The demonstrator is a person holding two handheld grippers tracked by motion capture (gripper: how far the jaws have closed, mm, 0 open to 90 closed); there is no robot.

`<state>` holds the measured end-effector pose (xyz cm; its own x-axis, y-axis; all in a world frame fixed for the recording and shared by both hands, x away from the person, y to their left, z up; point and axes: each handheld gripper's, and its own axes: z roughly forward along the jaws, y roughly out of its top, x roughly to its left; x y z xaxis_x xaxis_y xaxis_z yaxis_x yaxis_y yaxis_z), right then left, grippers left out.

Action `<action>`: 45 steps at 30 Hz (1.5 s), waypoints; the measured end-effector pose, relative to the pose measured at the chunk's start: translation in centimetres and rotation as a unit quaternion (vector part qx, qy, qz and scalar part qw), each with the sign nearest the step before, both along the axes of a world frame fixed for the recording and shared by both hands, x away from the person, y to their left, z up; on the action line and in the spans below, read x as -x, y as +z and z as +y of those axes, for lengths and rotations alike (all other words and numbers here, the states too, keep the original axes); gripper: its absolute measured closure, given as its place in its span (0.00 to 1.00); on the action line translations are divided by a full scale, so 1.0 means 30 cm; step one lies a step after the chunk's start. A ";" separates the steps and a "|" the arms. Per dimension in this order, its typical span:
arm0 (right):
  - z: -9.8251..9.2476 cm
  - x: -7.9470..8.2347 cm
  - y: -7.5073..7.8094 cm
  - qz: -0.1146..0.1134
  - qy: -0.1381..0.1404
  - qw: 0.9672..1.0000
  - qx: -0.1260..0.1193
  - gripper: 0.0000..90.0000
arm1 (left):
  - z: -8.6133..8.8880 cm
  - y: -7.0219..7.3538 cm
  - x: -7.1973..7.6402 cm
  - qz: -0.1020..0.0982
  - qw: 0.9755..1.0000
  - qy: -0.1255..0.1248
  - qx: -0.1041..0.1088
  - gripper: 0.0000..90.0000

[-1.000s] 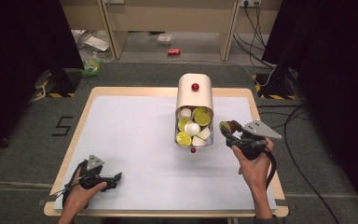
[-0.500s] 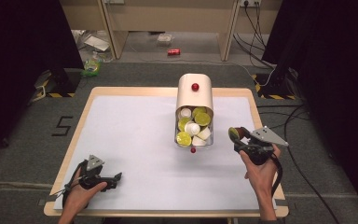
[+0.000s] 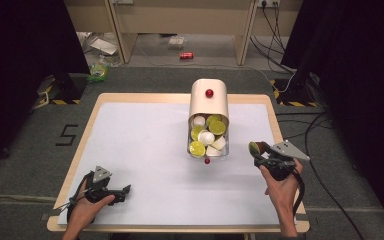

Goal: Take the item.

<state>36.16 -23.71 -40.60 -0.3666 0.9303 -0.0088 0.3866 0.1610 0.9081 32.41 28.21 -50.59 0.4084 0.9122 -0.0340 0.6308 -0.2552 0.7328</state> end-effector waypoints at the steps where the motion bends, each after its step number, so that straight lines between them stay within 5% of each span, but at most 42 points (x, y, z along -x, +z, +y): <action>1: -0.001 0.000 -0.004 0.001 -0.002 1.000 -0.002 0.61 | 0.000 0.000 0.000 0.000 1.000 0.000 0.000 0.03; 29: -0.053 -0.023 -0.120 0.040 -0.021 0.999 0.001 0.61 | 0.000 0.000 0.000 0.000 1.000 0.000 0.000 0.03; 45: -0.033 -0.048 -0.210 0.114 0.003 0.993 0.013 0.61 | 0.000 0.000 0.000 0.000 1.000 0.000 0.000 0.03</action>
<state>37.61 -24.70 -46.90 -0.3680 0.9284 0.0517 0.5811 0.1862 0.7923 32.41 28.22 -50.59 0.4089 0.9120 -0.0332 0.6309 -0.2561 0.7323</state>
